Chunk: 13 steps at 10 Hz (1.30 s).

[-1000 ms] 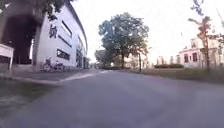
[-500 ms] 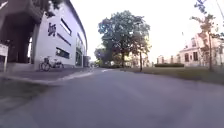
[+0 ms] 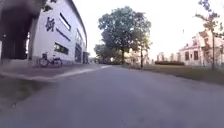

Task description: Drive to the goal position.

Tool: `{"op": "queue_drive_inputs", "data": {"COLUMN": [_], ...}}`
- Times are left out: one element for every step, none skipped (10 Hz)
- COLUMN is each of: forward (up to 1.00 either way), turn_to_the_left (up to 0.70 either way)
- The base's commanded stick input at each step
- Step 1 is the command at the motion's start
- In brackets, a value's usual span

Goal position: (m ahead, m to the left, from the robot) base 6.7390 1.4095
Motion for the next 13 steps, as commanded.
{"op": "queue_drive_inputs", "data": {"forward": [0.50, 0.50, 0.50, 0.50, 0.50, 0.50, 0.50, 0.50, 0.50, 0.50, 0.50, 0.50, 0.50], "turn_to_the_left": [0.00, 0.00, 0.00, 0.00, 0.00, 0.00, 0.00, 0.00, 0.00, 0.00, 0.00, 0.00, 0.00]}}
